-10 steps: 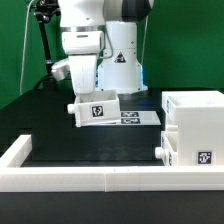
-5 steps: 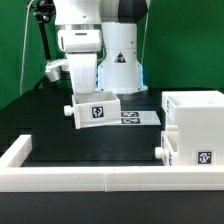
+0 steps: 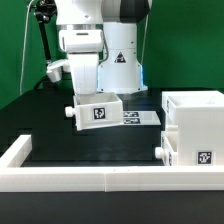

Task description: Assemble drawer

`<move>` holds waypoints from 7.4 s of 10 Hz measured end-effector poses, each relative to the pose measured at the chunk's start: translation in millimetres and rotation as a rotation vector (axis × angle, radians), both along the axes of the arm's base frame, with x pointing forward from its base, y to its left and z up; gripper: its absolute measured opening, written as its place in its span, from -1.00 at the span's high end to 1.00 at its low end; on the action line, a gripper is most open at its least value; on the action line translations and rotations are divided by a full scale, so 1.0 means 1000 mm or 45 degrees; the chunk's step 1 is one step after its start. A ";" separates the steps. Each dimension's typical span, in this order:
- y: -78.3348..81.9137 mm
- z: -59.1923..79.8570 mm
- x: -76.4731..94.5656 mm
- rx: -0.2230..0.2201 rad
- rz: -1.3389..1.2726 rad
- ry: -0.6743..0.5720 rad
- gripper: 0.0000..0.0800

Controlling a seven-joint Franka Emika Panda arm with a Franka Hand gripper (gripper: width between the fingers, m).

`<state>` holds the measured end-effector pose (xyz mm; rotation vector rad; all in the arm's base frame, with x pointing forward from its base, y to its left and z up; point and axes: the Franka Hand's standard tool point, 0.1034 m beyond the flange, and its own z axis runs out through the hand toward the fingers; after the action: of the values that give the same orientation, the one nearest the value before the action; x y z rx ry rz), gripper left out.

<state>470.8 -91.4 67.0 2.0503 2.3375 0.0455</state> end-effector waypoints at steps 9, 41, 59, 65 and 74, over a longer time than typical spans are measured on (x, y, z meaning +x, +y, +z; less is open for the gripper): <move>0.048 -0.008 0.033 0.037 -0.140 -0.006 0.89; 0.083 -0.024 0.062 0.020 -0.100 -0.021 0.89; 0.073 -0.013 0.061 0.059 -0.192 -0.260 0.89; 0.073 -0.014 0.060 0.060 -0.194 -0.262 0.89; 0.087 -0.017 0.059 0.112 -0.293 -0.372 0.89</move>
Offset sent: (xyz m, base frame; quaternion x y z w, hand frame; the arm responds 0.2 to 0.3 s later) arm 0.0327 0.0557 -0.0067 -0.0073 0.0086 0.0391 0.9992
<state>530.1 -3.9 49.6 2.1664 1.9519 0.4177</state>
